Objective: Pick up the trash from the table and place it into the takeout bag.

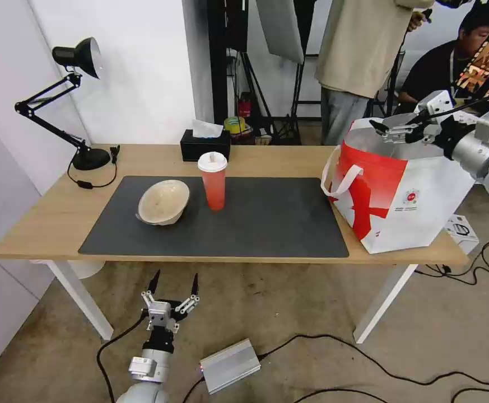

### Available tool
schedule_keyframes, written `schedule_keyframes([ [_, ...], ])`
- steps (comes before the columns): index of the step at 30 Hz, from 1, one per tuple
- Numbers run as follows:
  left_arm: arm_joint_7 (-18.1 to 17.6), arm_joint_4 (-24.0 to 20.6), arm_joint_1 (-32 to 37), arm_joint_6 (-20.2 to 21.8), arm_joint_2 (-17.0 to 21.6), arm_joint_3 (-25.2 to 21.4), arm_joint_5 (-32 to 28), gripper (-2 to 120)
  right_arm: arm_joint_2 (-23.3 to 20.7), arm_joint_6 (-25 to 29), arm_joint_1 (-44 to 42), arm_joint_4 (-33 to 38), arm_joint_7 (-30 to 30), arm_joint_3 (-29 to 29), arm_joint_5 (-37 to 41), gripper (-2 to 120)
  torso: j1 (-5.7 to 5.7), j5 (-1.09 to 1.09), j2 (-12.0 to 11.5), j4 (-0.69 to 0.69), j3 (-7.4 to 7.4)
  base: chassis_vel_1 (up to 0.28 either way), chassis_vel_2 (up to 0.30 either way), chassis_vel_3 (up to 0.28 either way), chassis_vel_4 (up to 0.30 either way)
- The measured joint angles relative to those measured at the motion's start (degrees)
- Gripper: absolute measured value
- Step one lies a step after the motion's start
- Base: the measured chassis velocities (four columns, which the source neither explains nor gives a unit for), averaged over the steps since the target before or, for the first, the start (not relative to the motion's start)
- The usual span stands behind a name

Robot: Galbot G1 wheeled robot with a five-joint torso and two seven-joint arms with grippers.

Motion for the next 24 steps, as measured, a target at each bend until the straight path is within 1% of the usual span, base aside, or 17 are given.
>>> schedule_keyframes([
  [3,-0.05,-1.70,0.89,0.60,0.01,-0.12,0.01,100,-0.19,0.08,-3.02,2.27,1.61,2.59,0.95,100,0.00,0.00,0.00,0.00,0.00,0.000,0.000,0.000,0.000],
  [5,-0.07,-3.48,1.65,1.24,0.09,-0.21,0.05,100,-0.20,0.14,-7.39,4.68,3.39,6.09,1.93,100,0.00,0.00,0.00,0.00,0.00,0.000,0.000,0.000,0.000],
  [7,-0.09,-4.11,1.89,1.53,0.14,-0.25,0.06,100,-0.19,0.14,-8.66,5.31,3.79,7.08,2.17,100,0.00,0.01,0.00,-0.01,0.00,0.000,0.000,0.000,0.000],
  [10,-0.26,-7.50,3.01,3.16,0.39,-0.60,0.07,100,0.44,0.41,-18.18,9.40,6.26,14.91,3.19,100,0.00,0.01,0.00,0.00,0.00,0.000,0.000,0.000,0.000],
  [11,-0.26,-7.50,3.01,3.16,0.39,-0.60,0.07,100,0.44,0.41,-18.18,9.40,6.26,14.91,3.19,100,0.00,0.01,0.00,0.00,0.00,0.000,0.000,0.000,0.000],
  [13,-0.33,-9.14,3.52,3.94,0.70,-0.82,0.02,100,1.50,1.10,-22.78,11.65,7.44,20.00,3.27,100,0.00,0.00,0.01,-0.02,0.00,0.000,0.000,0.000,0.000],
  [15,-0.37,-10.58,3.92,4.67,1.24,-1.15,-0.09,100,3.26,2.04,-26.01,13.60,8.69,22.86,2.90,100,0.00,0.01,0.00,-0.02,0.00,0.000,0.000,0.000,0.000],
  [16,-0.37,-10.58,3.92,4.67,1.24,-1.15,-0.09,100,3.26,2.04,-26.01,13.60,8.69,22.86,2.90,100,0.00,0.01,0.00,-0.02,0.00,0.000,0.000,0.000,0.000],
  [20,-1.05,-11.98,4.14,5.09,2.84,-1.63,-0.81,100,7.43,4.25,-28.30,15.85,10.52,23.60,0.69,100,0.00,0.00,0.00,0.00,0.00,0.000,0.000,0.000,0.000],
  [21,-1.05,-11.98,4.14,5.09,2.84,-1.63,-0.81,100,7.43,4.25,-28.30,15.85,10.52,23.60,0.69,100,0.00,0.00,0.00,0.00,0.00,0.000,0.000,0.000,0.000],
  [24,-1.66,-13.22,4.17,5.71,5.34,-1.73,-2.17,100,10.34,6.26,-30.00,17.67,11.08,22.52,-1.53,100,0.00,-0.01,0.00,0.00,0.00,0.000,0.000,0.000,0.000],
])
